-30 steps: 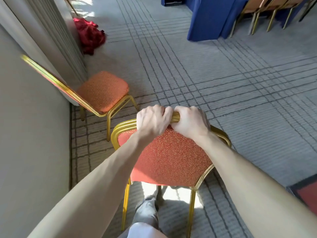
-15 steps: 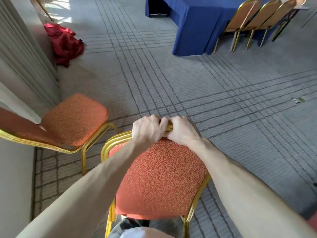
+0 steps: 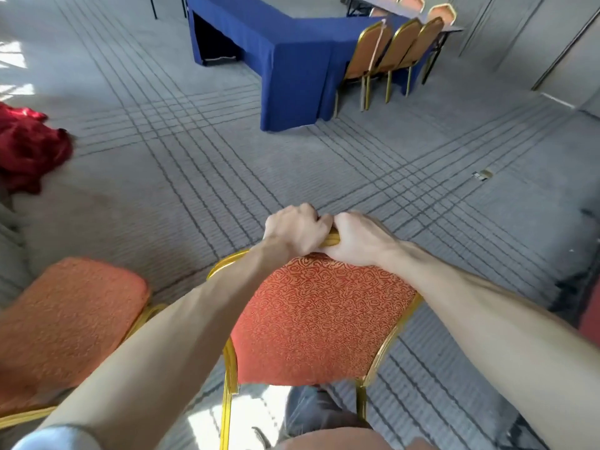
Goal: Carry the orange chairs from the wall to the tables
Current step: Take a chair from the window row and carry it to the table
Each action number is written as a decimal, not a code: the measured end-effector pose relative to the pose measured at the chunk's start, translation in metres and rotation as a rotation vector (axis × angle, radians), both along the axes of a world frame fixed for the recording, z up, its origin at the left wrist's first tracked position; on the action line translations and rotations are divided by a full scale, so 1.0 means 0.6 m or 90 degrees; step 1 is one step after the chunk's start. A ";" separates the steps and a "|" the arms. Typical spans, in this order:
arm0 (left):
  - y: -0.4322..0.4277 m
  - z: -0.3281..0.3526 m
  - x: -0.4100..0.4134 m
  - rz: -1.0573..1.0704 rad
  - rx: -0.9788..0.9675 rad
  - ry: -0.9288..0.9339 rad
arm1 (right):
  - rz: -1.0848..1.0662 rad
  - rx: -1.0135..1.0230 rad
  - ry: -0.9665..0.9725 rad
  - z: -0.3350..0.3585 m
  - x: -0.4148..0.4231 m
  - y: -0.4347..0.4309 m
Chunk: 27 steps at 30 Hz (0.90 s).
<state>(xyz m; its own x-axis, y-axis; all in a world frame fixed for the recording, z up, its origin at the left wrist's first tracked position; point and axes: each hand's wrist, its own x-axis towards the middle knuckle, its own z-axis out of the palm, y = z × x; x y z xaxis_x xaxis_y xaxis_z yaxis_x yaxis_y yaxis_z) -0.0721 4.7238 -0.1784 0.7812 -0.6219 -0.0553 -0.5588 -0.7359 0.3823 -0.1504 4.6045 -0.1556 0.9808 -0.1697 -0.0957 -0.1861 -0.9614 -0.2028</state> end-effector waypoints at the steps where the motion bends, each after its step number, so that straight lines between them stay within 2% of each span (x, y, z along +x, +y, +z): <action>1: -0.019 0.003 0.016 0.003 -0.014 -0.001 | -0.009 -0.015 -0.004 0.005 0.014 -0.017; 3: -0.037 -0.006 0.037 0.005 -0.023 -0.012 | -0.003 -0.044 -0.003 -0.004 0.036 -0.036; 7: -0.086 -0.050 0.081 -0.125 0.072 -0.122 | 0.003 -0.046 0.021 -0.063 0.080 -0.085; 10: -0.157 -0.056 0.138 -0.131 0.029 -0.152 | -0.010 -0.039 -0.009 -0.074 0.142 -0.163; 15: -0.313 -0.046 0.227 -0.105 0.021 -0.094 | -0.059 0.014 -0.020 -0.077 0.241 -0.336; 18: -0.386 -0.055 0.264 -0.083 -0.075 -0.134 | -0.105 0.065 -0.072 -0.083 0.278 -0.406; 20: -0.407 -0.059 0.308 -0.068 -0.080 -0.147 | -0.104 0.084 -0.103 -0.086 0.320 -0.428; 24: -0.426 -0.070 0.430 -0.051 -0.002 -0.142 | -0.077 0.078 -0.132 -0.090 0.433 -0.457; 27: -0.465 -0.071 0.483 -0.050 -0.043 -0.100 | -0.079 0.075 -0.110 -0.093 0.489 -0.497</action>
